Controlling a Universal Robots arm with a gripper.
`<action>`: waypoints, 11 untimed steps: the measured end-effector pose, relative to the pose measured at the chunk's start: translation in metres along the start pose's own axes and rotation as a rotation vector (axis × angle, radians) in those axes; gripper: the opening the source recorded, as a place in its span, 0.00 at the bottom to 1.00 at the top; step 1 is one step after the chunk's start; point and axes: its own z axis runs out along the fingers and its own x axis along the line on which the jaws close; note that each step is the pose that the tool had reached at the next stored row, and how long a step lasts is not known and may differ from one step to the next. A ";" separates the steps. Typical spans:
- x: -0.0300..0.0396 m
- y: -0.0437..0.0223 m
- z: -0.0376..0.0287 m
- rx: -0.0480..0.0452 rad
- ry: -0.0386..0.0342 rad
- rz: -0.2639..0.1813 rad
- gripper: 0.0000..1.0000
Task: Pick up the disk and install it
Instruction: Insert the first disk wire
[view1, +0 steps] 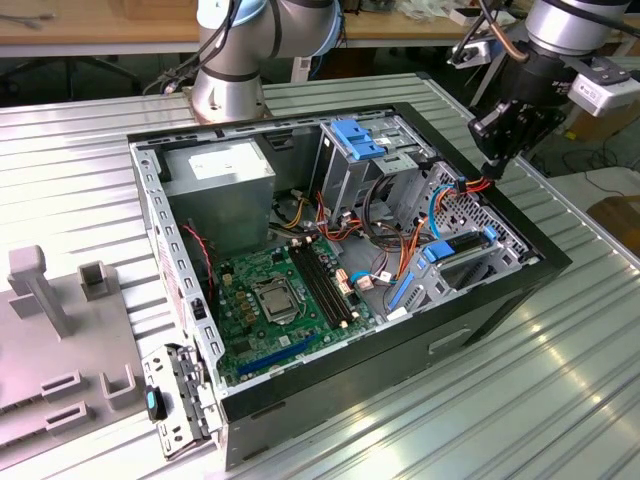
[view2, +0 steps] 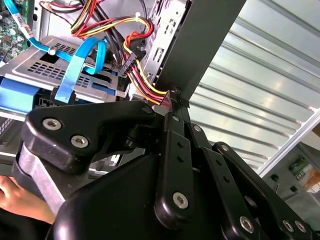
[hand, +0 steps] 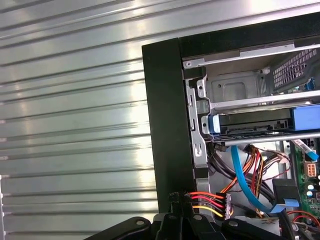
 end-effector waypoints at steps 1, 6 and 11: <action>0.0000 0.0000 0.0000 0.0002 0.0014 0.000 0.11; -0.0001 0.0000 0.0000 -0.0026 0.0016 0.018 0.11; -0.0001 -0.0001 0.0001 -0.0035 0.0016 0.023 0.30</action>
